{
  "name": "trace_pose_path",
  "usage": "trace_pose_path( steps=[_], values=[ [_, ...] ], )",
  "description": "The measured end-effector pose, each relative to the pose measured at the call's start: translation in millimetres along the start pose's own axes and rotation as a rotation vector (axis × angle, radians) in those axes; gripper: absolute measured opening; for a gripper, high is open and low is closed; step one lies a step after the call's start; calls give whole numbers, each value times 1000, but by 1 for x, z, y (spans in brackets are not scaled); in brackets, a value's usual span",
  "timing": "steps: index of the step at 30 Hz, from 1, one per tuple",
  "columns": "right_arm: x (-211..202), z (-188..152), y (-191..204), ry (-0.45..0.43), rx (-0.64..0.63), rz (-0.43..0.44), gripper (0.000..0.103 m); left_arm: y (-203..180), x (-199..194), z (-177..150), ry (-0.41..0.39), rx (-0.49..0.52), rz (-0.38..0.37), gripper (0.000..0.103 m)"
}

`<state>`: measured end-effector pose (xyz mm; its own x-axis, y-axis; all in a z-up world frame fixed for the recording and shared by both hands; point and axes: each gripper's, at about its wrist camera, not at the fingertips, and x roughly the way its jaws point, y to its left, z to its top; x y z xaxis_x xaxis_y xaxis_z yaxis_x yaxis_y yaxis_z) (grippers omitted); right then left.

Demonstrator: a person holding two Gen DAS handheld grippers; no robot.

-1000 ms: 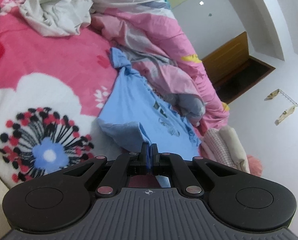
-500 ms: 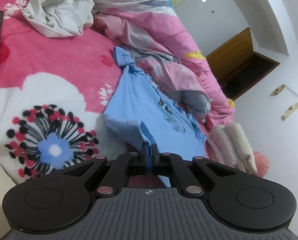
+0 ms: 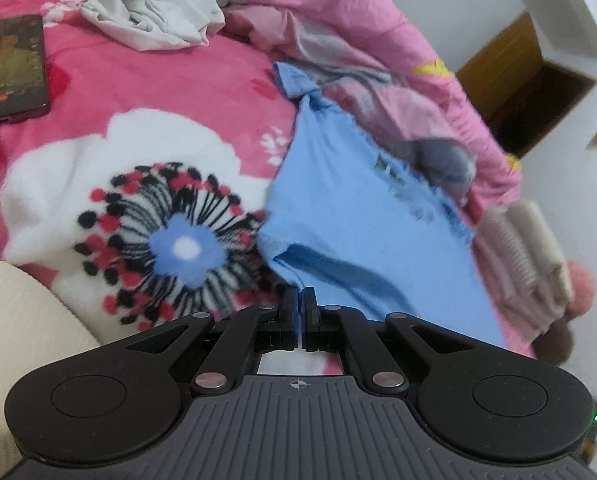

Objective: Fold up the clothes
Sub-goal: 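Lower the folded hem onto the shirt and open both grippers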

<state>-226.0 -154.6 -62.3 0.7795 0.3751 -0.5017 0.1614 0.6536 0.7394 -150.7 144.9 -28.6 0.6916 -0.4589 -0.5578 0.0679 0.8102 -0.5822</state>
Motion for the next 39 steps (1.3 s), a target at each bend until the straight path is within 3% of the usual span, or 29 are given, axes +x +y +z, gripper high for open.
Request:
trace_pose_path(
  steps=[8, 13, 16, 18, 25, 31, 35, 39],
  values=[
    [-10, -4, 7, 64, -79, -50, 0, 7, -16, -2, -13, 67, 58, 2],
    [-33, -12, 41, 61, -321, -16, 2, 8, -28, 7, -56, 126, 76, 5],
    [-32, -10, 68, 34, -471, -10, 3, -7, -23, 10, -41, 234, 89, 17],
    [-22, -6, 85, 15, -564, -31, 3, -20, -18, 8, -34, 319, 121, 40],
    [36, -8, 138, -14, -955, -138, 4, -50, 5, -4, -70, 609, 292, 41],
    [58, -11, 141, 35, -981, -123, 4, -63, 20, -13, -80, 772, 346, 41],
    [57, -10, 140, 85, -916, -43, 4, -60, 25, -9, -77, 760, 350, 41],
    [68, -7, 135, 189, -744, 48, 4, -52, 25, -1, -72, 699, 336, 41]
  ],
)
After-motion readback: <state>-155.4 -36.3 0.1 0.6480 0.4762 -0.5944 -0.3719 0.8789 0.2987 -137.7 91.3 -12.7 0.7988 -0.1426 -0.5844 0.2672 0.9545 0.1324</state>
